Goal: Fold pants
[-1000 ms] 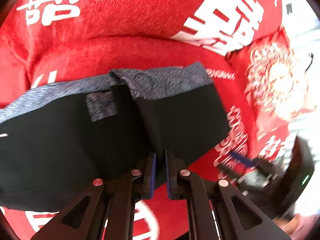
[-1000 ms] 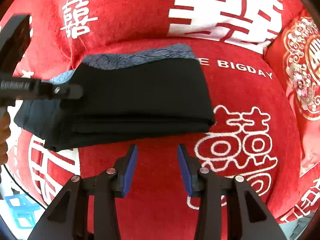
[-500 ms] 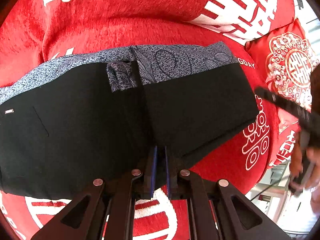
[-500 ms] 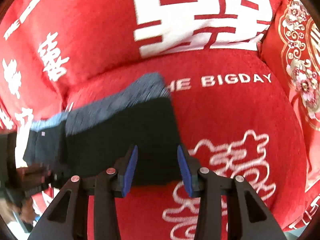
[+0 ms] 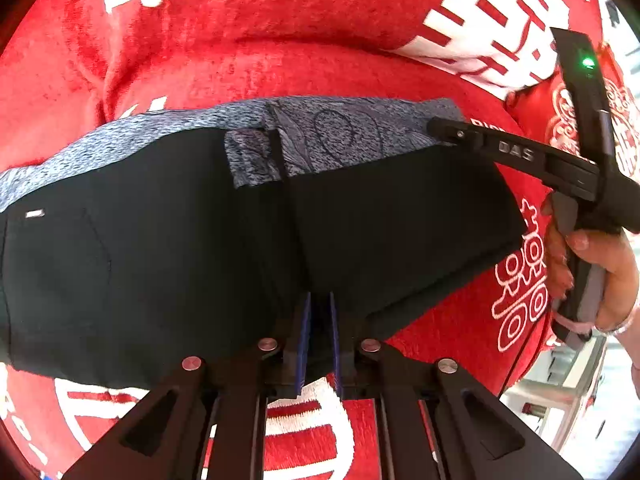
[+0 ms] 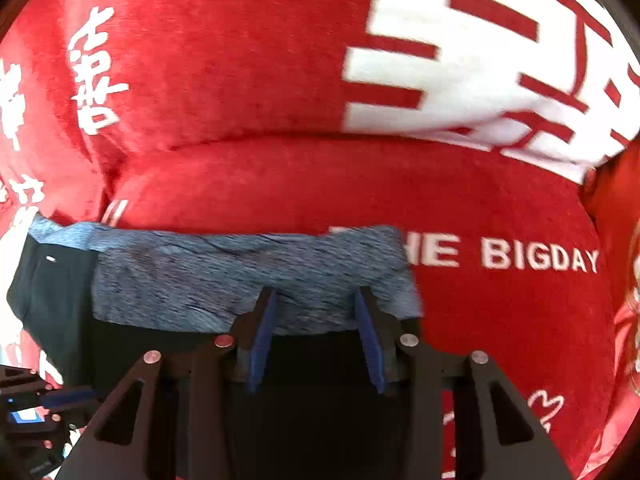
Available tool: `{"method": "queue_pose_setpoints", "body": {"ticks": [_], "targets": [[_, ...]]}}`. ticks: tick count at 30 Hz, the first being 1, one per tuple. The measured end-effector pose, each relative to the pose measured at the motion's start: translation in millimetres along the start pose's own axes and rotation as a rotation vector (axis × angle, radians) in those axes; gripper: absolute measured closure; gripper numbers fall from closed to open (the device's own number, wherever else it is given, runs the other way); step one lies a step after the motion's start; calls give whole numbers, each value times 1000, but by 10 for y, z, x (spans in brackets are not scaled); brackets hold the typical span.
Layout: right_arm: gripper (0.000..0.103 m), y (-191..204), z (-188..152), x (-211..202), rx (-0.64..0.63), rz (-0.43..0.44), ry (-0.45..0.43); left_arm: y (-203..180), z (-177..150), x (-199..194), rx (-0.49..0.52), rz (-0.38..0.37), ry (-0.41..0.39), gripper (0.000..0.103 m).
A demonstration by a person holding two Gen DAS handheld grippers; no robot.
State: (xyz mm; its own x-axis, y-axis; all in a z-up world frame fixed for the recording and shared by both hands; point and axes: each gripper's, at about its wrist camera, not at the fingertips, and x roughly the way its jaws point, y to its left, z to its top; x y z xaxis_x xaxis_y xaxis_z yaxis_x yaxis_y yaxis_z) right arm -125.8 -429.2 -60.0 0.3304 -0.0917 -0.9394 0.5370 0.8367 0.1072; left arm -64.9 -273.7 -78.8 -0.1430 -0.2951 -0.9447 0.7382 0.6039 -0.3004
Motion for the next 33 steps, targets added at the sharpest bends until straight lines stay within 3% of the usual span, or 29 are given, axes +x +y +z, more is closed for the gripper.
{"method": "queue_pose_setpoints", "body": {"ticks": [1,3,6,10,12,15,19,24,28,29,32,33], "targets": [[58,26,6,-18,-2,26,6,9,2,-18,-11,28,-7,49],[58,83,-35,-72,-20,68,17,51,-2,-89,-50,61,-46,26],[58,193,-198,-163,-68,115,48,136,10,-120,-109,75,-36,26],[51,418,-529,-445,-197,116,-11,260,-48,-162,-179,136,-34,26],[41,612,-723,-594,-319,87,-61,347,-120,-204,-222,173,-42,26],[41,995,-1047,-695,-557,58,-125,465,-232,-261,-295,212,-55,26],[41,1268,-1235,-657,-732,-18,-189,600,-388,-315,-379,257,-76,26],[41,1456,-1295,-567,-847,12,-231,786,-607,-371,-464,271,-107,26],[41,1599,-1399,-375,-930,-27,-219,876,-680,-309,-494,267,-103,26],[44,1612,-1385,-310,-923,-32,-199,909,-695,-295,-500,257,-93,26],[75,1586,-1236,-273,-816,31,-125,947,-718,-355,-470,253,-96,26],[80,1598,-1204,-299,-797,25,-127,966,-719,-398,-445,263,-106,26]]}}
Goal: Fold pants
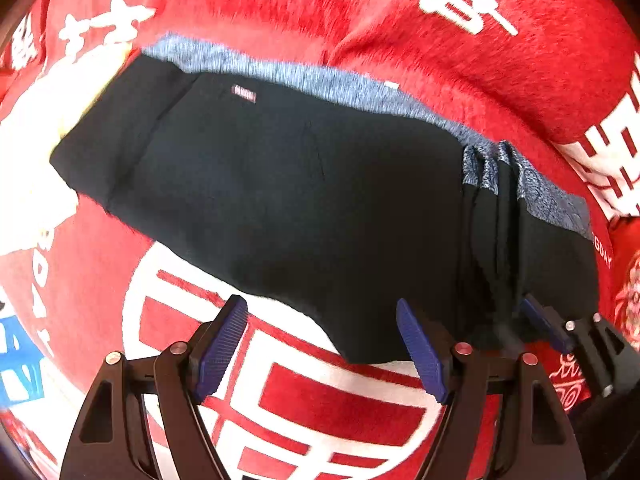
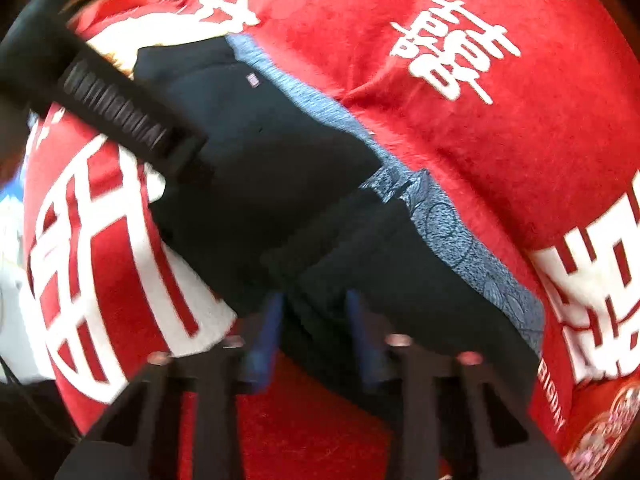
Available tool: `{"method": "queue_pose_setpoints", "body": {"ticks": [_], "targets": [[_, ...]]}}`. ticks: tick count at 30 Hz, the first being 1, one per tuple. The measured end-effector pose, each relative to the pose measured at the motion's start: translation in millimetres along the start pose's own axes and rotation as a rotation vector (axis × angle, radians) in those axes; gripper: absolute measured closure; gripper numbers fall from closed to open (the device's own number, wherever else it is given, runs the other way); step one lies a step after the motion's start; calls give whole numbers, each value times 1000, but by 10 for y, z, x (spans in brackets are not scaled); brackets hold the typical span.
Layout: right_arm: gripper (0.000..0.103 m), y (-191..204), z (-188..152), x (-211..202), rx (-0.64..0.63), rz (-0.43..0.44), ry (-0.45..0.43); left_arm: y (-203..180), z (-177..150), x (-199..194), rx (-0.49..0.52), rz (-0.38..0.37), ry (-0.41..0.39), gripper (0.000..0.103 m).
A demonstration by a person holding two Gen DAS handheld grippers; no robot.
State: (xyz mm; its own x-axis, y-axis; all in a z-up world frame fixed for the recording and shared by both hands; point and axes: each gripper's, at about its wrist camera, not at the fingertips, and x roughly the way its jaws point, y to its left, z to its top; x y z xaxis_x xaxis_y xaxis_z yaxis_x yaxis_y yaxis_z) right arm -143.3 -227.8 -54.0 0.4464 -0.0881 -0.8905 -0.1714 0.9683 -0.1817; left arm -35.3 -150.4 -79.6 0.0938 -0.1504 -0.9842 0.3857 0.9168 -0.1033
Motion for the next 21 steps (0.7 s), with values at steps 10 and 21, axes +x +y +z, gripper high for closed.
{"method": "queue_pose_setpoints", "body": {"ticks": [10,21], "targets": [[80,90,215,171,100,11,110,332,164,11,36,25,37,26],[60,141,392,-62,205,70,145,573,84,113,33,70,94,26]]}}
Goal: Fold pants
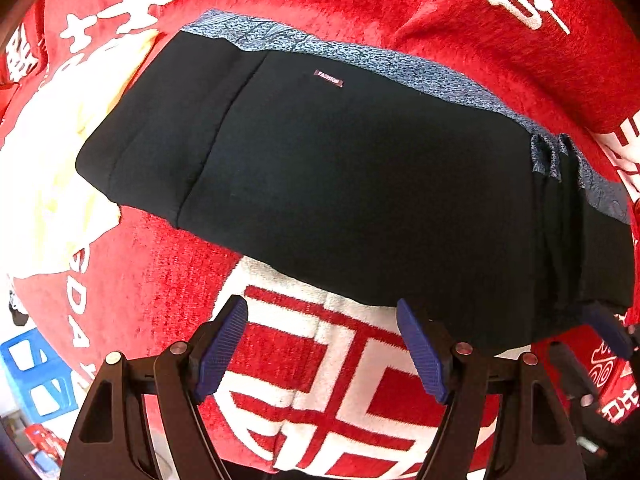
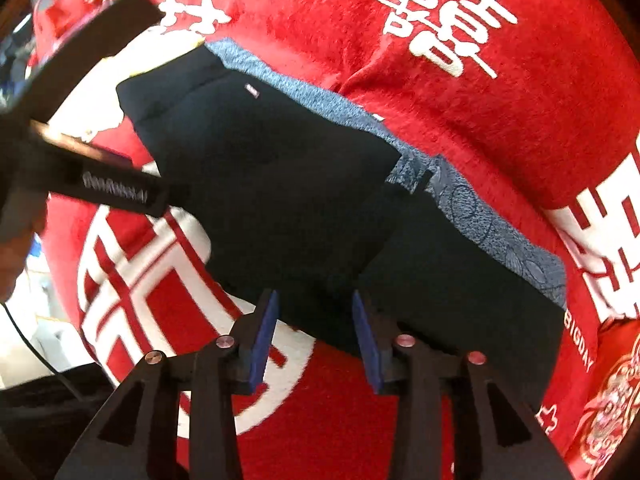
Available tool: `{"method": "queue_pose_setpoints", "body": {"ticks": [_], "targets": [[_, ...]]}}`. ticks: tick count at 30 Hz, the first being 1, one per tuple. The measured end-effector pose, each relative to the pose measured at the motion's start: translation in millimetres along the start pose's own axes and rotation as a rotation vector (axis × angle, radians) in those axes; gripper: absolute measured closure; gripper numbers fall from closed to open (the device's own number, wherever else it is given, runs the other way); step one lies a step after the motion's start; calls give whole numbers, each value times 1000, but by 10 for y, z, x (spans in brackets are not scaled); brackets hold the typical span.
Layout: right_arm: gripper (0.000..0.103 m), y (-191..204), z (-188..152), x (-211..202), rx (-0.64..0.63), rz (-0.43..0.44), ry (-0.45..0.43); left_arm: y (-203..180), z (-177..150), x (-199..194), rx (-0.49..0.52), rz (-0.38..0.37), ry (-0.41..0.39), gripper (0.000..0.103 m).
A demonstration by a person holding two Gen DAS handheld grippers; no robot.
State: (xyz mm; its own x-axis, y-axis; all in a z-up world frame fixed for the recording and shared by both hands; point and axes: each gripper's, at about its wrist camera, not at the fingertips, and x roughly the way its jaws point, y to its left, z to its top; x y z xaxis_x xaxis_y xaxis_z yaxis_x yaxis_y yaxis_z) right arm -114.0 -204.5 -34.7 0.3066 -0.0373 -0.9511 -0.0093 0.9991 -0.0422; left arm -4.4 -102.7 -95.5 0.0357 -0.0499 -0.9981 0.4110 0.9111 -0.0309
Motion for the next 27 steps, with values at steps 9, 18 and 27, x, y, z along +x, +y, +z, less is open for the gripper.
{"method": "queue_pose_setpoints", "body": {"ticks": [9,18,27], "targets": [[48,-379,279,-50,234,-46,-21,144,85,12,-20,-19,-2,26],[45,-625,254,370,496,62,117,300,90,6,-42,-32,-6,26],[41,-516,266,386,473,65,131,646,-1,15,-102,-101,6,26]]}}
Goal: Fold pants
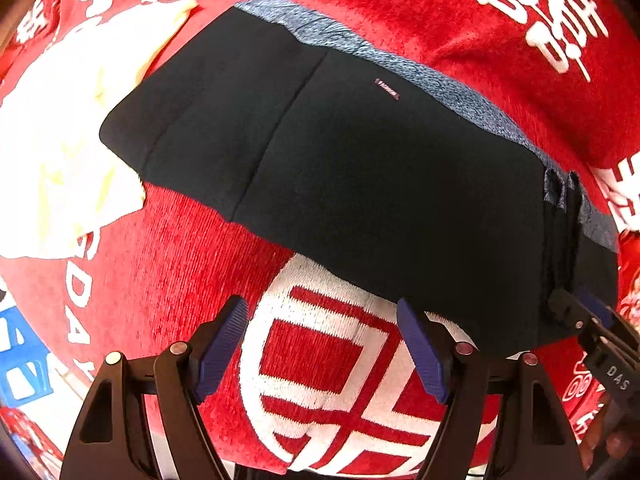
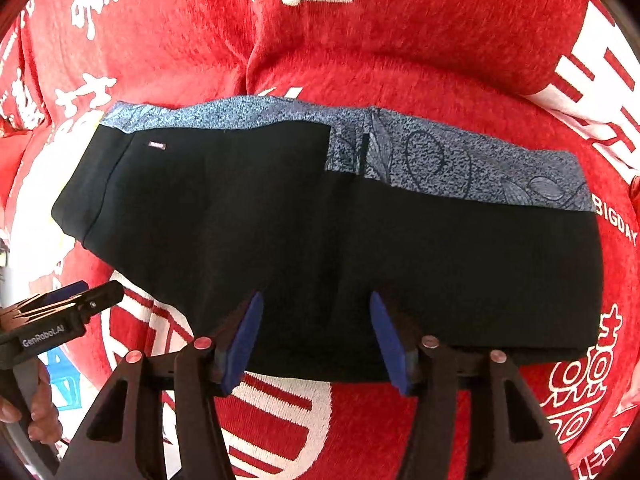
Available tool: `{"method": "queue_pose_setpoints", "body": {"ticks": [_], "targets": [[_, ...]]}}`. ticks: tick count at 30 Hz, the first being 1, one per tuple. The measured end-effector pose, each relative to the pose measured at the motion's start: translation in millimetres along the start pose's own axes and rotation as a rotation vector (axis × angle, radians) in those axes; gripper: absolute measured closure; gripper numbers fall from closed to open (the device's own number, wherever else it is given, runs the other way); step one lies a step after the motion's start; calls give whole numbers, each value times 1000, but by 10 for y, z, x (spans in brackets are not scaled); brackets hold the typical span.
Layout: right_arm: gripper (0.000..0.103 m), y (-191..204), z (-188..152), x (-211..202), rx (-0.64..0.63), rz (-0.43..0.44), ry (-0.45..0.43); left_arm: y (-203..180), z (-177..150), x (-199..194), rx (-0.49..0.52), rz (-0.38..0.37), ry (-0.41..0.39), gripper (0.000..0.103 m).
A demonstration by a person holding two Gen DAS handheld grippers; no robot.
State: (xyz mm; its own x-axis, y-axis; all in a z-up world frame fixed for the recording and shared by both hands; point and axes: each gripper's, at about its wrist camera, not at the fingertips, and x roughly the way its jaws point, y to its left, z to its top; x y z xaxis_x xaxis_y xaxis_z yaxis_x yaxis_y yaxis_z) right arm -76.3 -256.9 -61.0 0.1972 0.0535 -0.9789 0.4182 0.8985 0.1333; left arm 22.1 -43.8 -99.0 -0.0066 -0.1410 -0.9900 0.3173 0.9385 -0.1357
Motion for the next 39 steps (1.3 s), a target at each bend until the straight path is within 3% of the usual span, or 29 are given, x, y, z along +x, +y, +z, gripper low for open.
{"method": "queue_pose_setpoints", "body": {"ticks": [10,18,21,25,30,32,36,37,39], "targets": [[40,84,-19,-7,9,-26,-13,233,-25,-66,-7,-69,-16,26],[39,333,-29,-115,-59,27,-28,260,5,-149,7,-130,-40,26],[39,383,43,-147,-61,30,-52,316,28,-173,-21,-168,-43,18],[39,390,189,-106,-48,29,-71,471,78,-171,-84,-228,-52,17],[39,377,166,284,-52,-10,33,621,152,-134,-116,-206,-47,17],[39,445,156,255,-87,-26,16,646,196,-167,-118,-196,-63,17],[39,500,302,193,-84,22,-16,642,485,-202,-94,-173,-111,17],[42,511,374,185,-88,21,-29,634,559,-203,-97,-171,-116,17],[58,560,581,203,-94,30,-44,621,675,-162,-117,-175,-104,12]]}}
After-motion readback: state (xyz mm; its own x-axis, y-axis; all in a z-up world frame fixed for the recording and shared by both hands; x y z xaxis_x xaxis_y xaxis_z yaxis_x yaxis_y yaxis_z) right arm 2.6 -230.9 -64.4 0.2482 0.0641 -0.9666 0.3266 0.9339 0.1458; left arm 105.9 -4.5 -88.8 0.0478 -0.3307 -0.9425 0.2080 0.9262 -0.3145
